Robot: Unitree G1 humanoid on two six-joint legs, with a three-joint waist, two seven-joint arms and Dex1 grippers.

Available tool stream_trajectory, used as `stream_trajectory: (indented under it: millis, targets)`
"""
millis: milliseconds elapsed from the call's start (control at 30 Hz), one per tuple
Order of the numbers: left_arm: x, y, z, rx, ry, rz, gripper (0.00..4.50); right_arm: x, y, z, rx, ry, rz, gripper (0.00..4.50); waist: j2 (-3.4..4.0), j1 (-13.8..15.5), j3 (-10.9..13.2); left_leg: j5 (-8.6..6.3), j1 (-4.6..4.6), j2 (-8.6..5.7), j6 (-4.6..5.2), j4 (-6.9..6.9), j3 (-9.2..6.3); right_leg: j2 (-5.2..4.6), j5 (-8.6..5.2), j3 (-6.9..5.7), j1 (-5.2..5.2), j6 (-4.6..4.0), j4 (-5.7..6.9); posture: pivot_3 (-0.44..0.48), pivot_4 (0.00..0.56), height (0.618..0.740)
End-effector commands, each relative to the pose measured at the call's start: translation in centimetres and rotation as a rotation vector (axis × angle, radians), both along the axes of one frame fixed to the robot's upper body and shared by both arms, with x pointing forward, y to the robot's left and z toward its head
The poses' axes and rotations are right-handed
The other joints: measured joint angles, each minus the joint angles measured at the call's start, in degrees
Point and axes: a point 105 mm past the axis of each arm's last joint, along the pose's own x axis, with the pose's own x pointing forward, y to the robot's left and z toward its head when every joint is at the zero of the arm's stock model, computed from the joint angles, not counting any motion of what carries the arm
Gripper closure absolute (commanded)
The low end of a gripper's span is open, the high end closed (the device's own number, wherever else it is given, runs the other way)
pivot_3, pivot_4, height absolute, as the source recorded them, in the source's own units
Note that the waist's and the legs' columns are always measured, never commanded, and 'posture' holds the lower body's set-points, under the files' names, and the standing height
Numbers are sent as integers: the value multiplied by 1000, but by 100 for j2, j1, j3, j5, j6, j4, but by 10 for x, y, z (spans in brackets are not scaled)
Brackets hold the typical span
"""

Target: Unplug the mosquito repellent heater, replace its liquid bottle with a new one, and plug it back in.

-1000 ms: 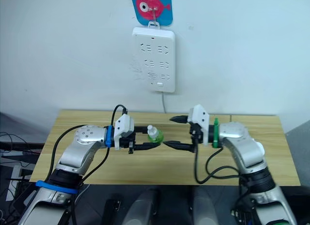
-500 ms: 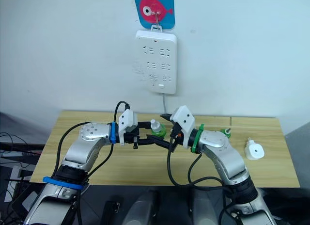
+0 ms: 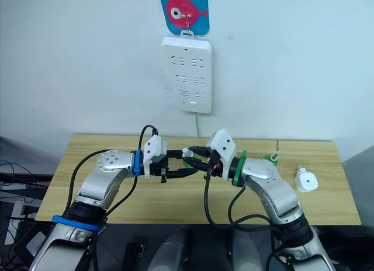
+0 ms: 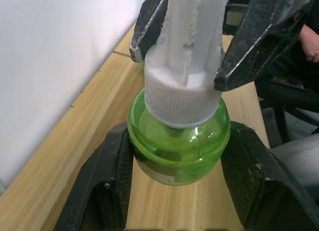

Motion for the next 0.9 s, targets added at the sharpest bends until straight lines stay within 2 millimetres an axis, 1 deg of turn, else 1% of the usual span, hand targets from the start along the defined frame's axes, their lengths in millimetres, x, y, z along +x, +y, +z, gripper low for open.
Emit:
stream_trajectory:
  millis: [33,167,267,333,400,467,533,600,633,667,800,867,900]
  targets:
    - [-16,-12,9,-16,-23,-100,2304,-19,19,19,38,-53,257,3519,0,-15,0,0,0,0,0,1,0,0,0,-1,1,0,-1,106,264,740]
    - [-38,-19,9,-2,0,-226,2304,-22,26,31,26,-53,504,3519,0,-48,0,0,9,10,1,1,9,0,1,-5,2,-1,1,127,263,740]
    - [-62,-19,3,44,29,-349,2304,-28,25,30,-15,-24,695,3519,1,-33,0,0,11,12,1,-4,0,0,2,-13,5,-3,2,165,253,740]
    - [-72,-19,2,55,42,-385,2304,-30,24,32,-27,-17,759,3519,1,-15,0,-1,9,12,1,-5,-2,-1,2,-14,5,-3,-4,174,245,740]
    - [-76,-17,1,60,48,-394,2304,-32,23,32,-40,-20,802,3519,1,20,0,-1,5,8,1,-5,-6,-5,2,-14,4,-3,-5,180,247,740]
    - [-75,-14,0,66,50,-386,2304,-32,22,31,-56,-26,820,3519,1,59,0,0,3,7,1,0,-7,-6,2,-14,5,-4,-5,180,258,740]
    - [-73,-11,-1,74,47,-370,2304,-32,19,30,-67,-33,822,3519,1,103,0,0,3,6,1,2,-7,-6,2,-14,6,-4,-4,180,258,740]
    - [-69,-9,0,75,42,-347,2304,-31,14,31,-72,-32,807,2765,1,120,0,0,3,6,1,2,-8,-6,2,-14,6,-4,-4,181,258,740]
    - [-66,-8,0,74,40,-335,2304,-29,10,31,-77,-29,796,2503,1,114,0,0,4,6,1,2,-6,-6,2,-13,5,-4,-4,181,258,740]
    - [-64,-7,1,74,37,-320,2304,-27,6,31,-83,-32,780,2147,1,118,0,0,3,6,1,1,-3,-7,2,-11,2,-4,-4,181,258,740]
    - [-47,6,3,59,25,-187,2304,-15,-25,24,-134,-21,646,700,1,138,0,0,0,6,1,1,-14,-7,2,-19,3,-4,-4,149,266,740]
    - [-42,11,3,50,23,-137,2304,-11,-32,21,-142,-20,587,35,1,137,0,-1,-2,2,1,1,-15,-11,2,-20,5,-4,-6,145,265,740]
    - [-39,14,3,46,18,-105,2304,-9,-35,20,-140,-19,547,35,1,134,0,-1,-3,2,1,1,-13,-11,2,-18,3,-4,-7,142,262,740]
